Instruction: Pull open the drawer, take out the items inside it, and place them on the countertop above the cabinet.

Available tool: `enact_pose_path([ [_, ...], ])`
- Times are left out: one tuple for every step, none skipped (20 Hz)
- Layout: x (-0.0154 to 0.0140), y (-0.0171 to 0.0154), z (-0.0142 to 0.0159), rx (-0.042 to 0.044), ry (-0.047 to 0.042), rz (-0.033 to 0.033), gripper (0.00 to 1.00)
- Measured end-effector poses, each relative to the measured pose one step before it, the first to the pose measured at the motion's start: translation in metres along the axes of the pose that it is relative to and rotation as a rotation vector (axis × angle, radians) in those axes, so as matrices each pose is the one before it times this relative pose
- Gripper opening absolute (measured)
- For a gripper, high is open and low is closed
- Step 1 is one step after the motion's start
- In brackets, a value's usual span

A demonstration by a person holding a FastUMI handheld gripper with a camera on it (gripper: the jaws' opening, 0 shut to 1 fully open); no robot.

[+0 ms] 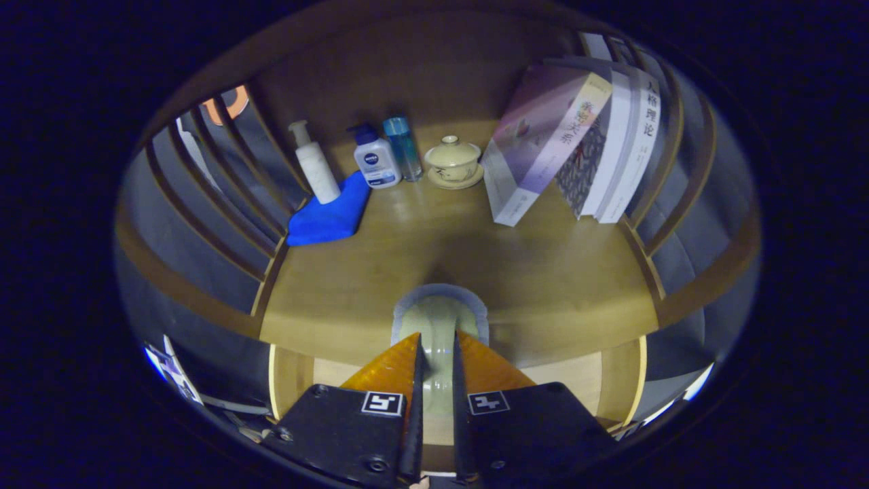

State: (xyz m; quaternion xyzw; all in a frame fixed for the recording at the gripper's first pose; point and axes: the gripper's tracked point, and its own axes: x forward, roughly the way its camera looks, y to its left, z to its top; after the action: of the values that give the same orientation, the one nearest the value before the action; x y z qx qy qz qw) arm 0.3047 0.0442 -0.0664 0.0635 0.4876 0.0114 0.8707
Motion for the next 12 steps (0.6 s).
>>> enact_pose_path([
  [0.00652,0.00132,0.00584,-0.00330,-0.00313,-0.00705,0.22],
  [0.00629,0.00095,0.00709,-0.00407,-0.00201,-0.00326,0.22],
  [-0.00037,0.00419,0.00807,0.00003,-0.00554,-0.00201,0.22],
  [0.00440,0.00231,0.00589,-0.00611,-0.00452,-0.00339,0.22],
  [0.00447,0.00193,0.00475,-0.00193,-0.00896,-0.00114,0.22],
  [0.00471,-0.00029,0.00238,-0.00392,0.00026,-0.00657,0.22],
  [0.00507,-0.00147,0.00222,0.00042,-0.00081,-0.00582,0.22],
  [0.00343,0.00033,0.00088,0.00537,0.00152,0.00610,0.22],
  [0.00327,-0.00131,0.00163,0.00803,-0.00353,0.00182,0.22],
  [0.00365,-0.00052,0.00108,0.00830,-0.00119,0.00258,0.22],
  [0.00391,-0.00179,-0.00179,0.01093,0.00348,0.00260,0.22],
  [0.00170,-0.00017,0.00060,0.01467,-0.00334,0.00841,0.22],
])
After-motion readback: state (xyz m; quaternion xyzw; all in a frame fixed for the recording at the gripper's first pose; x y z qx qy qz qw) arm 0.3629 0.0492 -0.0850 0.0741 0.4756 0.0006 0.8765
